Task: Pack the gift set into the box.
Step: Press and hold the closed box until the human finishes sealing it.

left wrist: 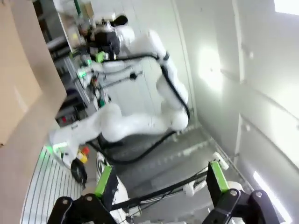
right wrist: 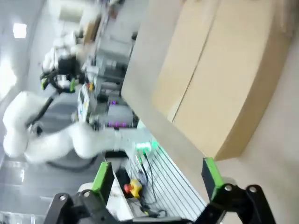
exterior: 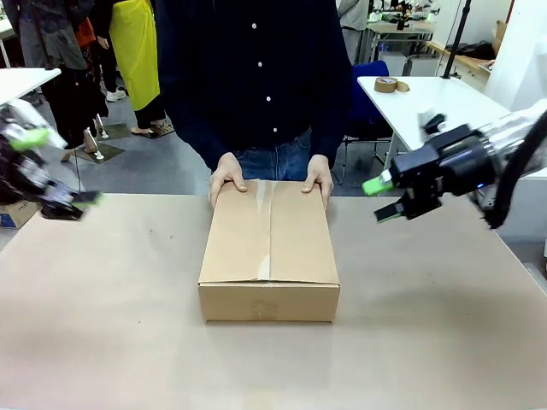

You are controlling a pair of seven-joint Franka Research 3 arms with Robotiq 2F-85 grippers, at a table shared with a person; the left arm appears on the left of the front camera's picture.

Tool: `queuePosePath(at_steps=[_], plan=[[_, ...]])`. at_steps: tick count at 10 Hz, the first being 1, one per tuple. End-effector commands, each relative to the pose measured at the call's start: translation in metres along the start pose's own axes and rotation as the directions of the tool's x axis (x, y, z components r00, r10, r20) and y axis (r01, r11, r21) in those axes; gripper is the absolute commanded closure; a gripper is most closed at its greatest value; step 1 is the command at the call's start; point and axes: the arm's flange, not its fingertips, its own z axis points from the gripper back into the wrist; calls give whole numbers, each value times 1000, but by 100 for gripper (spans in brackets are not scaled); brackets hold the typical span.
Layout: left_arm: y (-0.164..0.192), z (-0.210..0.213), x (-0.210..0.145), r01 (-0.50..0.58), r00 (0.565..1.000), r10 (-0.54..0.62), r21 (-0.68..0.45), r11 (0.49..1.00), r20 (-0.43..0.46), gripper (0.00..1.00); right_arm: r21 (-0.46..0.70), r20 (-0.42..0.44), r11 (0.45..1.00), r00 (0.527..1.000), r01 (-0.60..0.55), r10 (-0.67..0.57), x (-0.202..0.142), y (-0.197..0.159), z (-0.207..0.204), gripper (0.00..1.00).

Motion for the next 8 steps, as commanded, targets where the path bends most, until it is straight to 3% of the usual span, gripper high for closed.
queuePosePath(at_steps=[1,2,3,4,5,6,7,8], plan=[[-22,33,-5,12,995,-13,15,1000,100,0,-19,97,994,990,103,-101,-6,7,25,0],[-22,33,-5,12,995,-13,15,1000,100,0,-19,97,994,990,103,-101,-6,7,25,0],[-22,33,-5,12,995,-13,15,1000,100,0,4,-5,1000,1000,4,-4,1,-6,-2,0],[0,11,0,4,999,-4,6,1000,32,0,32,-193,959,939,-282,283,37,-9,-23,0],[15,-3,27,316,946,-290,208,926,-145,0,38,-179,779,763,-626,621,70,-20,-35,0],[26,-9,43,569,821,-508,298,767,-260,0,57,-130,624,614,-779,779,81,-30,-44,0],[29,-11,46,780,625,-681,292,553,-381,0,39,-36,439,438,-898,898,86,-38,-48,0],[34,-10,50,876,482,-725,275,395,-492,0,32,50,379,380,-925,924,89,-46,-45,0]])
